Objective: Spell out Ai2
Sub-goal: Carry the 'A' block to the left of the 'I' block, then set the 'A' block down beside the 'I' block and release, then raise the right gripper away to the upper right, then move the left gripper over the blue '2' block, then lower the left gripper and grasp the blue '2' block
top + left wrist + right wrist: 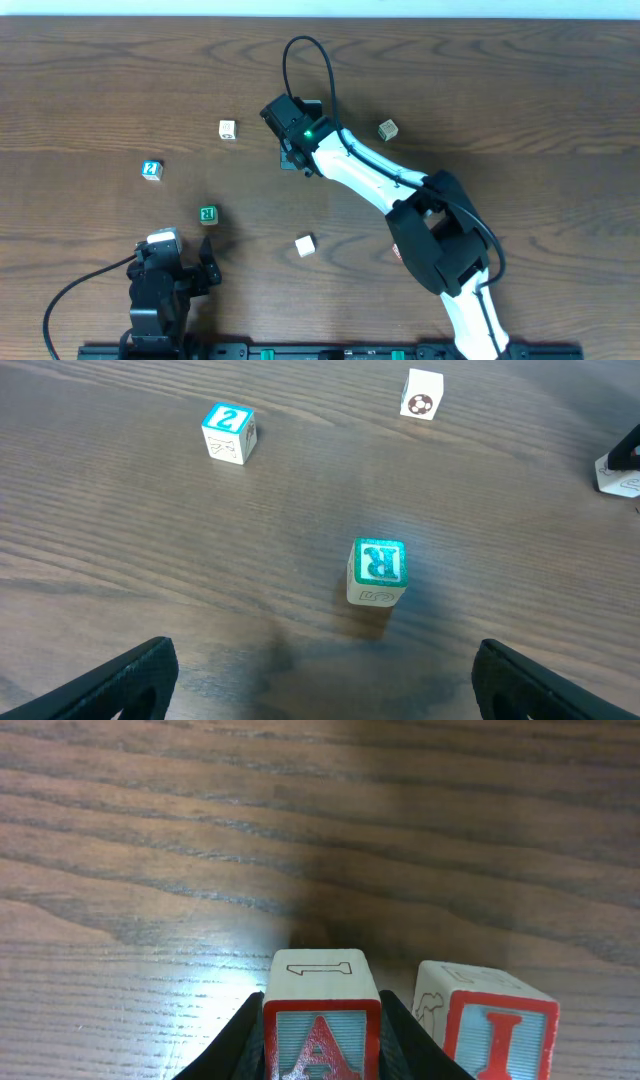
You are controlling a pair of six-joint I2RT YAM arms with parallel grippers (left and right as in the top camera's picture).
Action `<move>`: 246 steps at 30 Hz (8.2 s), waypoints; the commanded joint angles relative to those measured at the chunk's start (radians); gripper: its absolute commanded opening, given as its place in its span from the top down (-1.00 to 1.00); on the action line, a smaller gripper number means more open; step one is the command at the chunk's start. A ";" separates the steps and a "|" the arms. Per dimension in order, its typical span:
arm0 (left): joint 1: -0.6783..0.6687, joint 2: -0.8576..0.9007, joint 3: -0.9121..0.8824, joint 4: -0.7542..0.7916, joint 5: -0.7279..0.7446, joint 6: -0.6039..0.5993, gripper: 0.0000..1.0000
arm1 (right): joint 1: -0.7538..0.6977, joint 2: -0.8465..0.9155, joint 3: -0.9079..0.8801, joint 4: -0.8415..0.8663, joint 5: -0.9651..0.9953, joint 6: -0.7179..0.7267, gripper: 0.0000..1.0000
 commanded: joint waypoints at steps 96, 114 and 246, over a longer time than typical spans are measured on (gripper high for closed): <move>0.002 -0.006 -0.009 -0.003 -0.006 -0.004 -0.91 | -0.089 0.016 0.410 -0.124 0.053 -0.282 0.11; 0.002 -0.006 -0.009 -0.003 -0.006 -0.004 -0.91 | -0.199 -0.304 0.701 -0.427 -0.075 -0.526 -0.61; 0.381 1.953 1.142 -0.037 0.228 0.587 -0.39 | -0.433 -0.536 0.196 -0.282 -0.203 -0.548 -0.99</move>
